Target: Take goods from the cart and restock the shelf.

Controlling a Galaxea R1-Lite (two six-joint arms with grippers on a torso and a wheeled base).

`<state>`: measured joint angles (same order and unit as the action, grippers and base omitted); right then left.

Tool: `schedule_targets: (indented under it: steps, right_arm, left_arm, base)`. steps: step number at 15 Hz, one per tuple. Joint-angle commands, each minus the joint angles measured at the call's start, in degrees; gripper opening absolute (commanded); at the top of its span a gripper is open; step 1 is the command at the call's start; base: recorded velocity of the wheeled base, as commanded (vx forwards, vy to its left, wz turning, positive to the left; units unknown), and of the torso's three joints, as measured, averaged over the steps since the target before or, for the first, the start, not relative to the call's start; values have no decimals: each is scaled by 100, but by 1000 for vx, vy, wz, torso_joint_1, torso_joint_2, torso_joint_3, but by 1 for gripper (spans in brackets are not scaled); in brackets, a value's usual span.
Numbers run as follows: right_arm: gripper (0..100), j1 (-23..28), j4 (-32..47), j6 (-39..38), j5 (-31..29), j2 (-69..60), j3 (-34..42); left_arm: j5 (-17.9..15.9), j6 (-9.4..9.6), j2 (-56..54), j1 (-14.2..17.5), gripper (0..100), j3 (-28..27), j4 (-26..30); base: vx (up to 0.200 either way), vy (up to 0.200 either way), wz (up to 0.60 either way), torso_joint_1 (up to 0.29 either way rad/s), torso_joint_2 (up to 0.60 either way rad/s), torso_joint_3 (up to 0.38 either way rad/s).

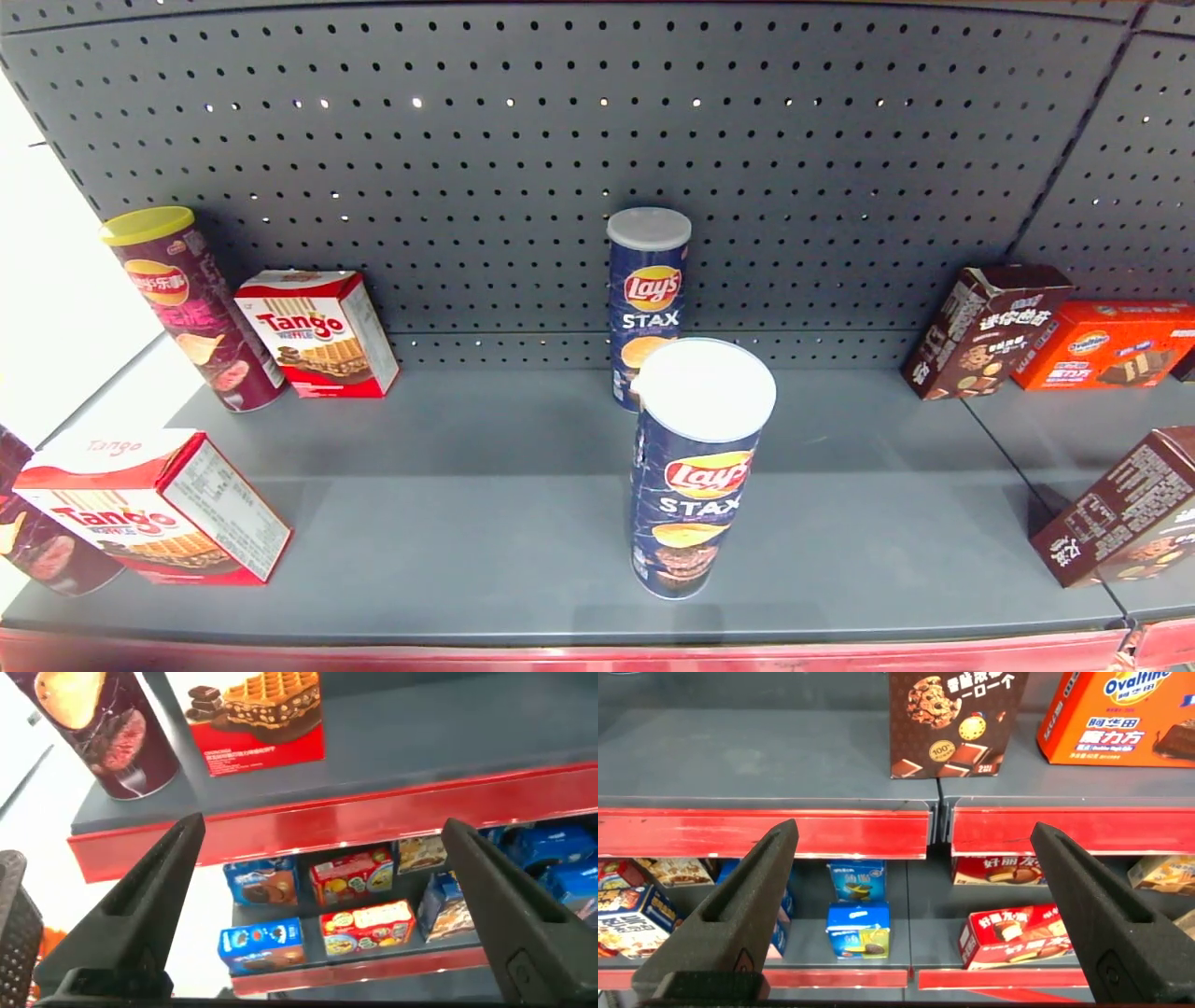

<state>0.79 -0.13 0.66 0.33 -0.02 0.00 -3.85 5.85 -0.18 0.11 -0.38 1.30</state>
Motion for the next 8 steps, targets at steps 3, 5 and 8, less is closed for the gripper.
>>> schedule_targets:
  steps: [3, 5, 8]
  right_arm:
    - [100, 0, -4, 22, 29, 11, 0]
    - [100, 0, -4, 22, 29, 11, 0]
    - [100, 9, -66, -31, 169, 495, -791]
  left_arm:
    - [16, -409, 18, -2, 100, 3, 1]
    - [25, -409, 18, -2, 100, 3, -7]
    - [16, -418, 18, -2, 100, -6, 10]
  base:
    - [0, 0, 0, 0, 0, 0]
    - [0, 0, 0, 0, 0, 0]
    - [0, 0, 0, 0, 0, 0]
